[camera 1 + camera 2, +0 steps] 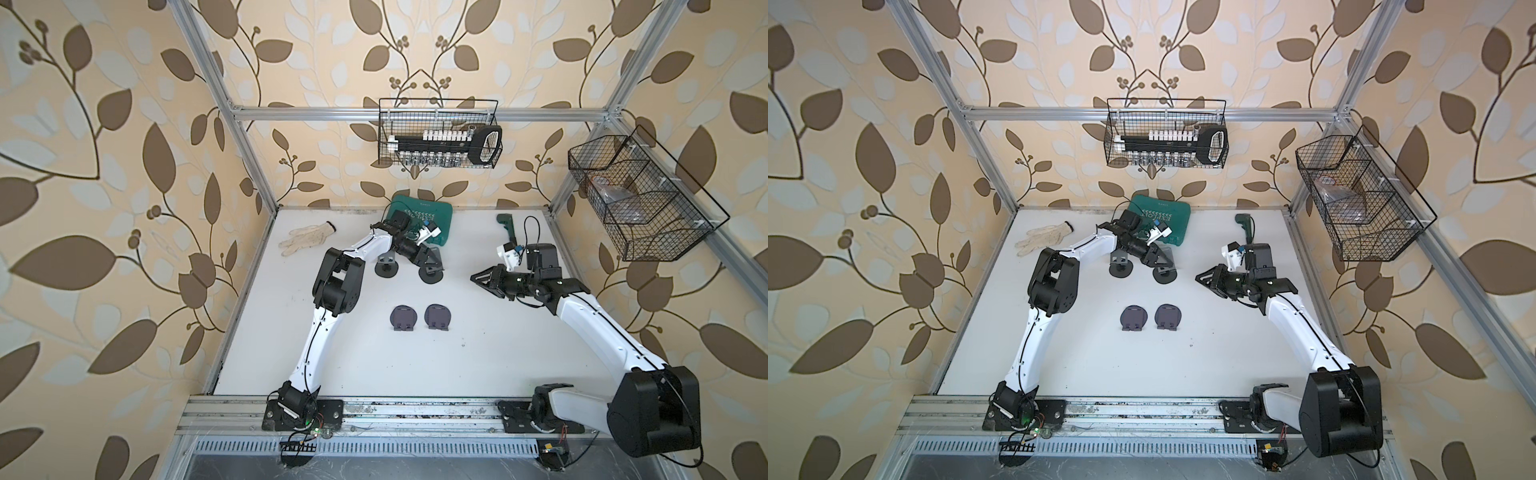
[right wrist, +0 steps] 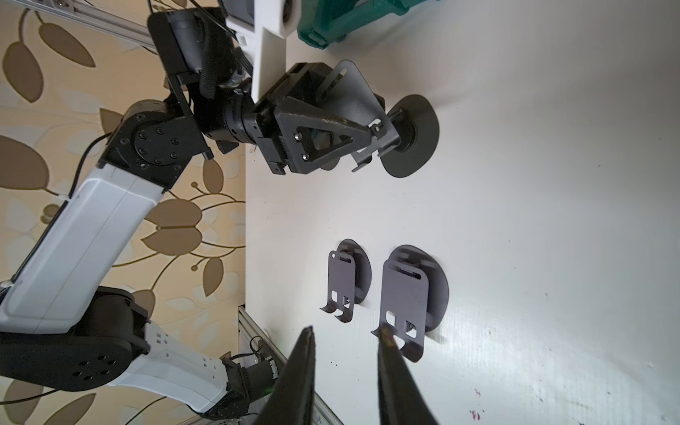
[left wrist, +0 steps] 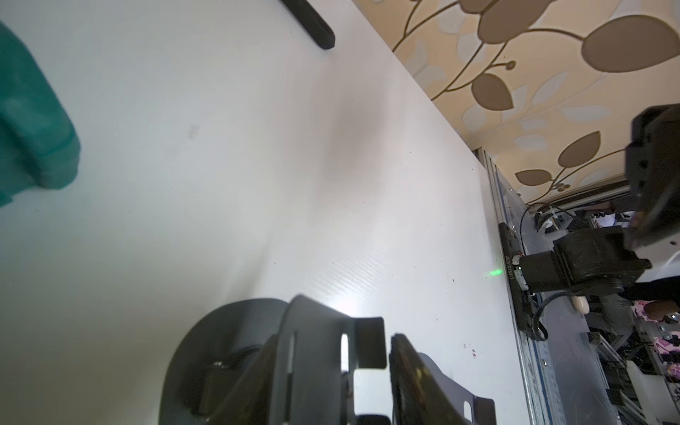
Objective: Open the phone stand
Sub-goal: Place the phone stand at the center of the board, then pick up the phone stand at the center of the board.
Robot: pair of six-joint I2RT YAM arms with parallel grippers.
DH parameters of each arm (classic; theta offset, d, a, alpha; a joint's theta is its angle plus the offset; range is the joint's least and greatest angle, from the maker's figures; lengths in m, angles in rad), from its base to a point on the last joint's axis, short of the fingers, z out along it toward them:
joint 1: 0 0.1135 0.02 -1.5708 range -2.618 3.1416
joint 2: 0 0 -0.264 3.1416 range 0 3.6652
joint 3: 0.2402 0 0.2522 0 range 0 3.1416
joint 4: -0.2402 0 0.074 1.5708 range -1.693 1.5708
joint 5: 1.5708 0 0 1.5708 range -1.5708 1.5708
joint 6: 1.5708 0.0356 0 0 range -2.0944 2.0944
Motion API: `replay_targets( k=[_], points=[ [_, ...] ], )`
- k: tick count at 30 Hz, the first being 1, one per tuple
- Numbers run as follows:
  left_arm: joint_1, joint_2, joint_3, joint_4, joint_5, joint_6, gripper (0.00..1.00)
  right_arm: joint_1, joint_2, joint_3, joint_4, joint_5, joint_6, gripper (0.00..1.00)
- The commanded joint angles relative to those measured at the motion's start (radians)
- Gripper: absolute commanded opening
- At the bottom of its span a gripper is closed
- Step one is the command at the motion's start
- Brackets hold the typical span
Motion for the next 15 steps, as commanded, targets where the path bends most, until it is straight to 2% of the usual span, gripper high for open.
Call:
replay_targets(
  k=[1, 4, 11, 15],
  points=[
    [-0.006, -0.142, -0.004, 0.066, -0.059, -0.017, 0.53, -0.003, -0.040, 0.032, -0.004, 0.043, -0.037, 0.25],
    [-0.002, -0.169, 0.014, 0.070, -0.135, -0.028, 0.58, -0.002, -0.066, 0.039, -0.011, 0.058, -0.047, 0.26],
    [0.011, -0.205, 0.030, 0.062, -0.216, -0.056, 0.66, -0.002, -0.138, 0.054, -0.051, 0.075, -0.070, 0.26],
    [0.011, -0.257, -0.013, 0.079, -0.356, -0.099, 0.68, -0.002, -0.201, 0.065, -0.077, 0.098, -0.071, 0.27]
  ],
)
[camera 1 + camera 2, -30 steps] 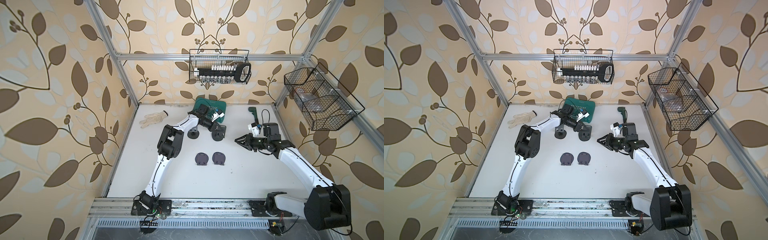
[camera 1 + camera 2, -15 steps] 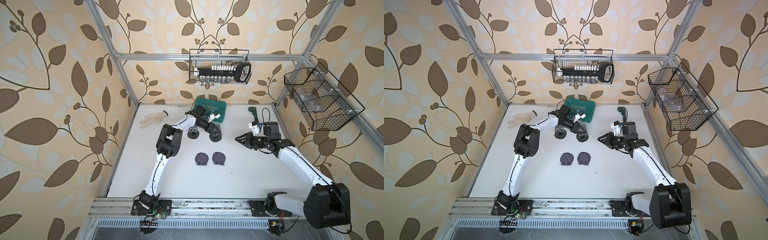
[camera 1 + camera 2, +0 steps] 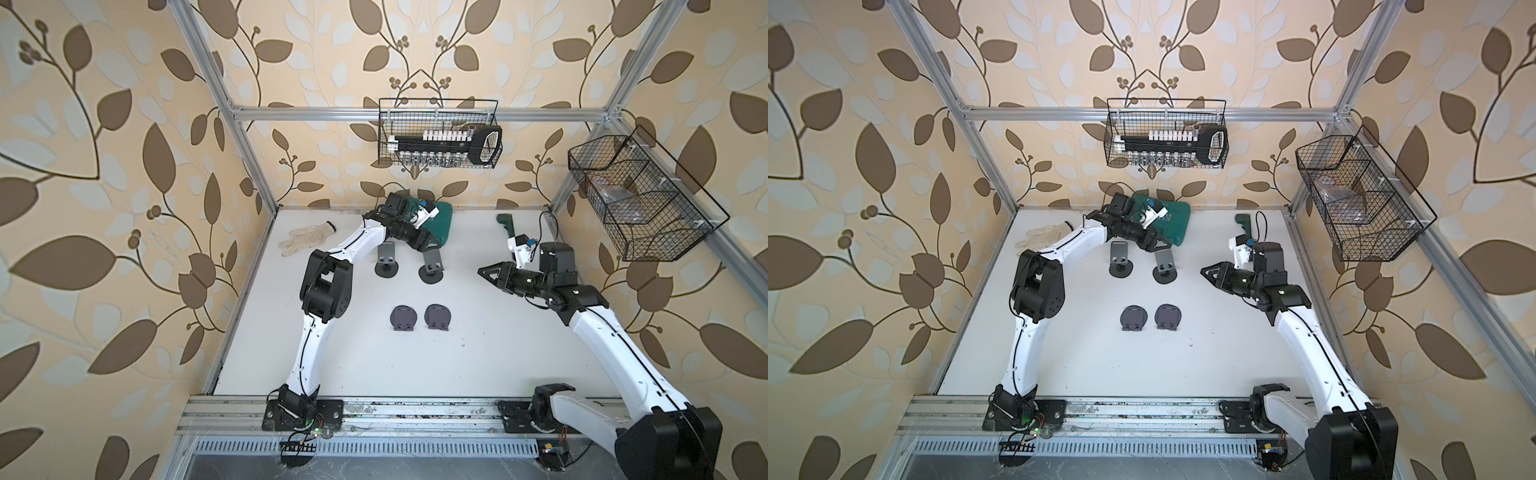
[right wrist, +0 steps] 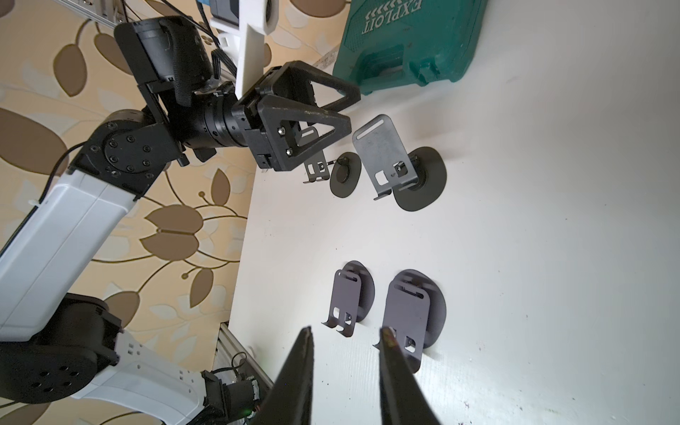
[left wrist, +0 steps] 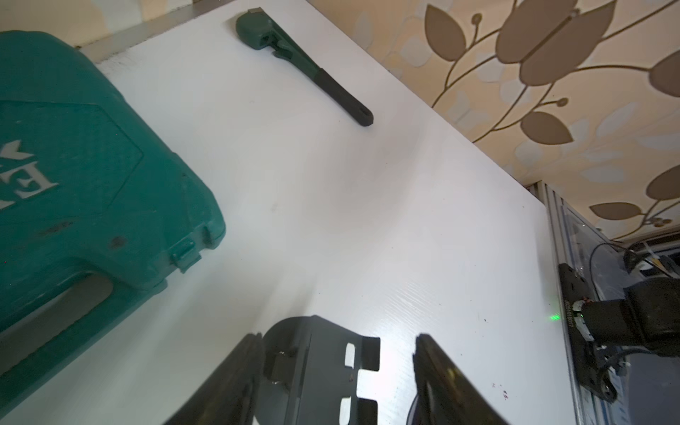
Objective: Open the phone stand
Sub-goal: Pick up the phone stand at the center of the board.
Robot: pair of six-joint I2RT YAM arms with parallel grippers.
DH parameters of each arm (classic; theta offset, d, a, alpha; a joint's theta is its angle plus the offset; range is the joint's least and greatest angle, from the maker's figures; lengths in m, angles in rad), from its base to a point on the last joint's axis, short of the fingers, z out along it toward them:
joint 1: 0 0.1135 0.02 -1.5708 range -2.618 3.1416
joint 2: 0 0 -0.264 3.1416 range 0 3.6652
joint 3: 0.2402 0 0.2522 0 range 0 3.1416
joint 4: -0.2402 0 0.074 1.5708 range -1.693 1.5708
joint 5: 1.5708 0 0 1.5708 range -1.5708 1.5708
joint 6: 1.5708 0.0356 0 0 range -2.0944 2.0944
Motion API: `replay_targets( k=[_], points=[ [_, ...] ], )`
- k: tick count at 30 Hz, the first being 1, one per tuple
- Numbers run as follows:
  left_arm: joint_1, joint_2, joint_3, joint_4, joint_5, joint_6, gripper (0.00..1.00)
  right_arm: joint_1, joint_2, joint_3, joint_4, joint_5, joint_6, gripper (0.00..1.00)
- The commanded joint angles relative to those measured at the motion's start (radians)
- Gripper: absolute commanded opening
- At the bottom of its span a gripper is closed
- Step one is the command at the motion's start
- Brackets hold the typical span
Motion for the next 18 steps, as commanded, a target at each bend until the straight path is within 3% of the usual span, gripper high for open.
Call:
replay_targets(
  k=[1, 5, 11, 14, 18],
  points=[
    [0.008, -0.127, -0.047, 0.037, -0.149, -0.053, 0.68, -0.002, -0.057, 0.045, -0.042, 0.035, -0.025, 0.27],
    [0.008, -0.292, -0.171, 0.062, -0.240, -0.138, 0.68, -0.001, -0.113, 0.070, -0.088, 0.073, -0.053, 0.31],
    [0.005, -0.564, -0.470, 0.158, -0.155, -0.348, 0.68, 0.035, -0.162, 0.093, -0.130, 0.144, -0.111, 0.35],
    [-0.012, -0.669, -0.636, 0.195, -0.161, -0.425, 0.67, 0.114, -0.192, 0.108, -0.133, 0.225, -0.150, 0.39],
    [-0.071, -0.782, -0.774, 0.106, -0.193, -0.420, 0.67, 0.239, -0.215, 0.111, -0.135, 0.345, -0.207, 0.47]
  ],
)
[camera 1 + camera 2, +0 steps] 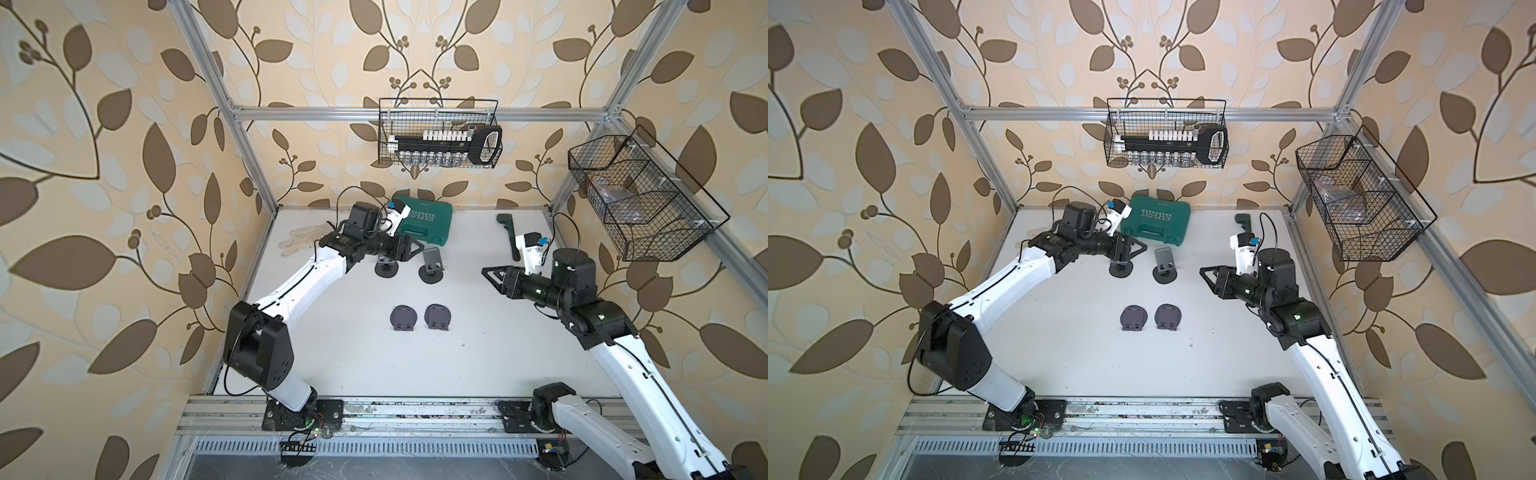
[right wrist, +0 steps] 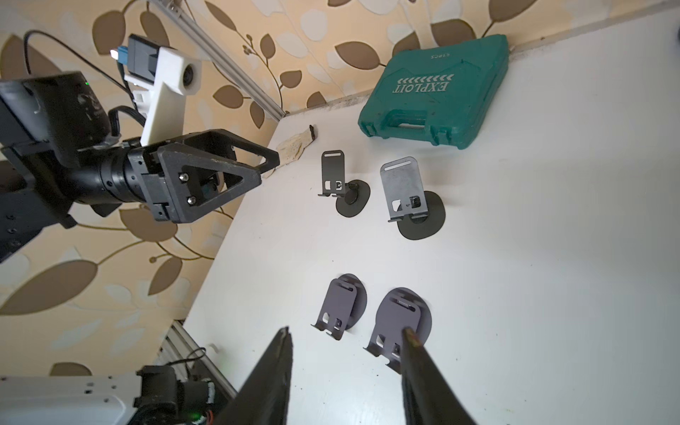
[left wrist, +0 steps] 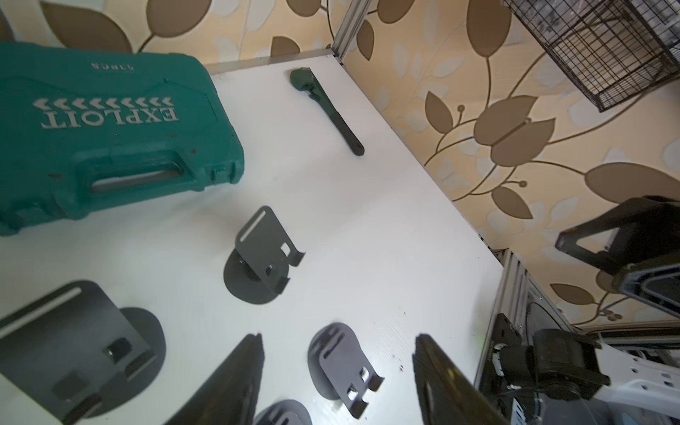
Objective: Open the phone stand
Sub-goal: Pick up the phone stand at the center of the board.
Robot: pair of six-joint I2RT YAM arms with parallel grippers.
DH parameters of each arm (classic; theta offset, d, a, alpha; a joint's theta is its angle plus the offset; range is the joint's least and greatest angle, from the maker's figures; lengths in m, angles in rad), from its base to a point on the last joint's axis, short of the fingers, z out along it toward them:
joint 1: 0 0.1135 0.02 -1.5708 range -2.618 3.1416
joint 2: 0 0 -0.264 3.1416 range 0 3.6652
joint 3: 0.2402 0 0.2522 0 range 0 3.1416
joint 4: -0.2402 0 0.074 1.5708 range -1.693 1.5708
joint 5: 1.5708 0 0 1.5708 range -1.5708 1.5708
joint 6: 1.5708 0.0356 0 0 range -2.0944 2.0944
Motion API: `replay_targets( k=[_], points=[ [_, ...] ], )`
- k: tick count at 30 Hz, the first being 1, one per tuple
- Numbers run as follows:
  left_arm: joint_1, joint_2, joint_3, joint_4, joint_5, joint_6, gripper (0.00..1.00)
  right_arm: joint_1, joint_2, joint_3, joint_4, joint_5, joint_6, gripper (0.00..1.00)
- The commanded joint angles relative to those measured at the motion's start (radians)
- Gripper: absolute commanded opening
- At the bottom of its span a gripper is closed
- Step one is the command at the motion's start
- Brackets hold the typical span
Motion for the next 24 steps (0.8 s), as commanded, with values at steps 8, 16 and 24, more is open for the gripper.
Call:
replay_targets(
  k=[8, 16, 24],
  points=[
    [-0.067, -0.292, -0.426, 0.065, -0.016, -0.172, 0.68, 0.139, -0.004, -0.029, -0.022, 0.184, -0.031, 0.56],
    [-0.076, -0.326, -0.686, 0.354, -0.073, -0.314, 0.65, 0.176, 0.005, -0.075, 0.064, 0.174, 0.015, 0.98],
    [-0.057, -0.228, -0.741, 0.526, -0.108, -0.274, 0.64, 0.225, 0.124, -0.060, 0.105, 0.138, 0.020, 0.95]
  ],
)
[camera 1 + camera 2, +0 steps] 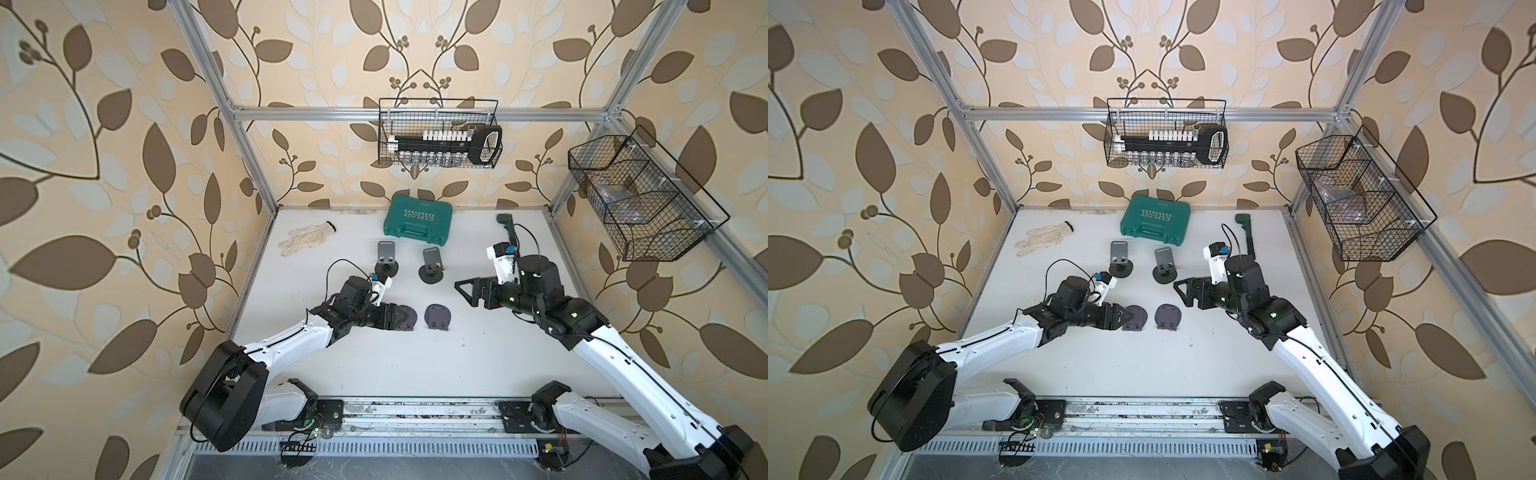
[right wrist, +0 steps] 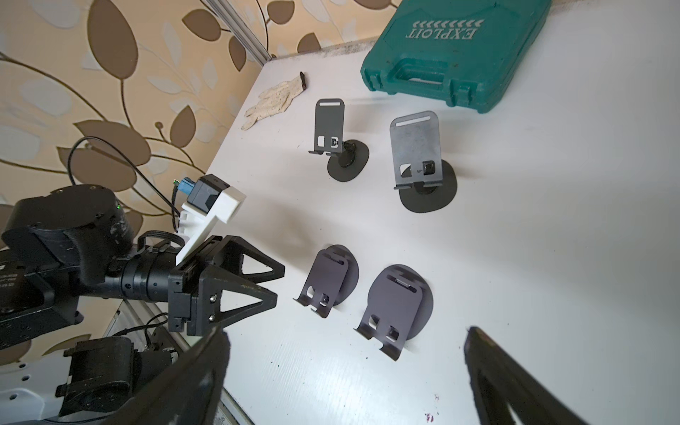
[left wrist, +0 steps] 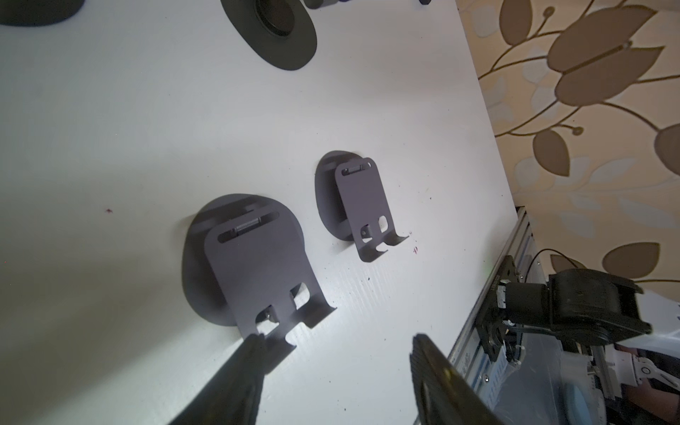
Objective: Open the phone stand
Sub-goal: Pick up the phone stand at the center of the board.
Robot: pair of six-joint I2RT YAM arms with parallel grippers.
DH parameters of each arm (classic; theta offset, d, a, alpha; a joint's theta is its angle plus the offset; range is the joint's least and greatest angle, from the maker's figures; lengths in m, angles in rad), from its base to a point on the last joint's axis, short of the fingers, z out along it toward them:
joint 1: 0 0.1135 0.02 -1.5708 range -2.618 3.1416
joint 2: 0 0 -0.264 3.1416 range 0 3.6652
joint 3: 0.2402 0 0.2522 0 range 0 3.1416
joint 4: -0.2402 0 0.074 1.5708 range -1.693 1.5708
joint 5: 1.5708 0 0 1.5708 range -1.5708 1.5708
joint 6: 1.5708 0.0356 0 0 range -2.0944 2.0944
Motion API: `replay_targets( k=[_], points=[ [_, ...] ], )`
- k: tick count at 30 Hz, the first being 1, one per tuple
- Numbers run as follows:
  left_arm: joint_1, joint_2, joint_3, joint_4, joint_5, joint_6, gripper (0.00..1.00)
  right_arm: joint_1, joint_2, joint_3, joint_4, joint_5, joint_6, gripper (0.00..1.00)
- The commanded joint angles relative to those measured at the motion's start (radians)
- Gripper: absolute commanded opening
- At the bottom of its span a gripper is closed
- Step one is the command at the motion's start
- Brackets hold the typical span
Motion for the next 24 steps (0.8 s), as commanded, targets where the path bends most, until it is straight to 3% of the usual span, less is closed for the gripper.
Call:
replay_targets(
  k=[1, 10, 14, 24],
  points=[
    [0.024, 0.047, -0.002, 0.153, -0.001, 0.008, 0.63, 0.031, 0.018, -0.001, 0.056, -0.011, 0.012, 0.95],
    [0.111, 0.216, 0.002, 0.228, 0.065, 0.032, 0.62, 0.060, 0.049, -0.051, 0.148, -0.018, 0.016, 0.98],
    [0.116, 0.279, 0.005, 0.278, 0.123, 0.030, 0.62, 0.061, 0.076, -0.050, 0.138, 0.019, 0.024, 0.98],
    [0.117, 0.379, 0.010, 0.357, 0.199, 0.025, 0.60, 0.064, 0.159, -0.057, 0.193, -0.045, 0.046, 0.98]
  ],
)
